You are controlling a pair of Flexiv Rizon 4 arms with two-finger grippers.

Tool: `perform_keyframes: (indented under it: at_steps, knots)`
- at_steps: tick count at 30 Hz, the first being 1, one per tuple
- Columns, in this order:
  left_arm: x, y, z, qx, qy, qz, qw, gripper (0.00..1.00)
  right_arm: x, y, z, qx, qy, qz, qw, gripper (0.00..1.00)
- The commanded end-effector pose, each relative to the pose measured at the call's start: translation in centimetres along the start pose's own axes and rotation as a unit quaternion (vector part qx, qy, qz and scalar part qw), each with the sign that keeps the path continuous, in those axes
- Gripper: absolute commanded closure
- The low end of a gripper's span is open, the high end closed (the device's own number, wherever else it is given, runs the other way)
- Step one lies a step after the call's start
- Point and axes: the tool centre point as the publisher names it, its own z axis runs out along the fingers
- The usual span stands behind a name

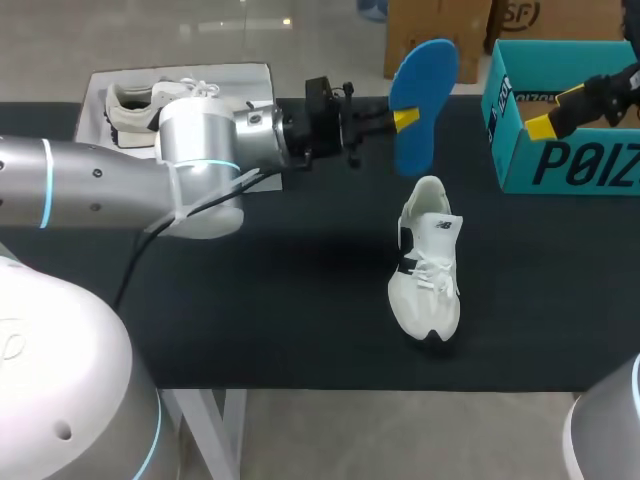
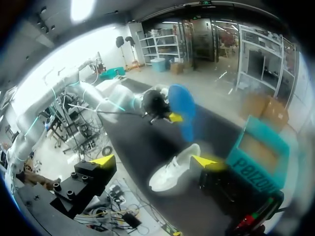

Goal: Take the shoe out of the shoebox, open the shoe tongue, remove and reinsert the insole, then place the shoe into the shoebox

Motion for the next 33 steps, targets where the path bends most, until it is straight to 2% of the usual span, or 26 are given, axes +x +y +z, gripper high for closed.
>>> perform_keyframes:
  at_steps: [1,2,4,6,9,10,12,16,23,26,28,31,33]
  knots:
    - [-0.1,0.1,0.0,0.000,0.005,0.000,1.000,1.00,-0.1,0.2,0.1,0.002,0.000,0.001,1.000,0.00]
    - [-0.1,0.1,0.0,0.000,0.005,0.000,1.000,1.00,-0.1,0.2,0.1,0.002,0.000,0.001,1.000,0.00]
    - [-0.6,-0.2,0.1,-0.023,-0.008,-0.078,0.997,1.00,-0.1,0.2,0.1,0.002,0.000,0.001,1.000,0.00]
    - [-0.7,-0.6,0.1,-0.037,-0.011,-0.100,0.994,1.00,-0.1,0.2,0.1,0.002,0.000,0.001,1.000,0.00]
    - [-0.8,-1.1,0.2,-0.041,-0.019,-0.148,0.988,1.00,-0.1,0.2,0.1,0.002,0.000,0.001,1.000,0.00]
    - [-0.8,-1.4,0.2,-0.043,-0.032,-0.193,0.980,1.00,-0.1,0.2,0.1,0.002,0.000,0.001,1.000,0.00]
    - [-0.8,-1.6,0.3,-0.044,-0.028,-0.200,0.978,1.00,-0.1,0.2,0.1,0.002,0.000,0.001,1.000,0.00]
    - [-1.1,-1.8,0.2,-0.043,-0.033,-0.301,0.952,1.00,-0.1,0.2,0.1,0.002,0.000,0.001,1.000,0.00]
    - [-1.0,-1.5,-0.1,-0.056,0.011,-0.410,0.910,1.00,-0.1,0.2,0.1,0.002,0.000,0.001,1.000,0.00]
    - [-1.0,-1.6,-0.1,-0.043,0.026,-0.461,0.886,1.00,-0.1,0.2,0.1,0.002,0.000,0.001,1.000,0.00]
    - [-1.1,-1.7,-0.1,-0.019,0.034,-0.499,0.866,1.00,-0.1,0.2,0.1,0.002,0.000,0.001,1.000,0.00]
    - [-1.3,-1.8,-0.1,0.008,0.029,-0.521,0.853,1.00,-0.1,0.2,0.1,0.002,0.000,0.001,1.000,0.00]
    - [-1.3,-1.9,0.0,0.021,0.018,-0.515,0.857,1.00,-0.1,0.2,0.1,0.002,0.000,0.001,1.000,0.00]
